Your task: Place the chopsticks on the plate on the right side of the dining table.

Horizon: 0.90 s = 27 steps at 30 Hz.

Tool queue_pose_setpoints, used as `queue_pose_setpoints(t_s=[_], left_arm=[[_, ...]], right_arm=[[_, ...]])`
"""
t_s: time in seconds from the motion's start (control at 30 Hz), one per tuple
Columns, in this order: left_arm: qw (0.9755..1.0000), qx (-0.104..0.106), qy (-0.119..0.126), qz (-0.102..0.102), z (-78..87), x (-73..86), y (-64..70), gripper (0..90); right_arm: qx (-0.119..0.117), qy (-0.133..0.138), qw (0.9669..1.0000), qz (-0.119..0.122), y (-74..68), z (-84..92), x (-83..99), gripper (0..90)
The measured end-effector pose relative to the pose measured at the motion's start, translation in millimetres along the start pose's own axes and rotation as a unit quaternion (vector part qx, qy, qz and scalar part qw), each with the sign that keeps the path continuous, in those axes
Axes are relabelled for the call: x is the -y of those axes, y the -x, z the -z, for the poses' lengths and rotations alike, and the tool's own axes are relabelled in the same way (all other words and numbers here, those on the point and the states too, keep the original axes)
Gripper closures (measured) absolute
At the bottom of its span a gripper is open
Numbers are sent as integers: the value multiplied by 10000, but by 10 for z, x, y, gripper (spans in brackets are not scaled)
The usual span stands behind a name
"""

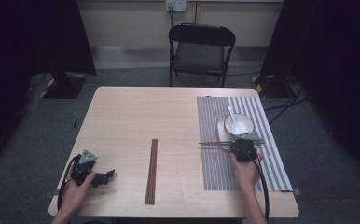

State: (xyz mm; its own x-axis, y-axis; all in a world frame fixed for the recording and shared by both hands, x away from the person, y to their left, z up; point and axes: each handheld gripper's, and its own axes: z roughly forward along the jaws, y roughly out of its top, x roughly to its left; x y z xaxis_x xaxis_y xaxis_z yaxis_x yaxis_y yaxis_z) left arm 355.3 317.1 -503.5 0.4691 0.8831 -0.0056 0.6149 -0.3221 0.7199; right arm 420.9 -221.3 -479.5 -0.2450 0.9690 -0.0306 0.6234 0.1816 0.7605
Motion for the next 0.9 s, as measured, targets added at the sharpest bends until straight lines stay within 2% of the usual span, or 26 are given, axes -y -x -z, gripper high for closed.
queue_pose_setpoints(t_s=[0.5,0.7,0.9], left_arm=[[10000,-7,-28,-39,3,-1,-5,5],[10000,-5,-4,2,1,1,1,5],[10000,-3,-18,-19,3,0,-2,5]], right_arm=[[60,24,10000,-51,37,15,-11,873],[-77,73,9999,-96,-56,51,-25,861],[-199,122,9997,-32,-188,49,-67,830]])
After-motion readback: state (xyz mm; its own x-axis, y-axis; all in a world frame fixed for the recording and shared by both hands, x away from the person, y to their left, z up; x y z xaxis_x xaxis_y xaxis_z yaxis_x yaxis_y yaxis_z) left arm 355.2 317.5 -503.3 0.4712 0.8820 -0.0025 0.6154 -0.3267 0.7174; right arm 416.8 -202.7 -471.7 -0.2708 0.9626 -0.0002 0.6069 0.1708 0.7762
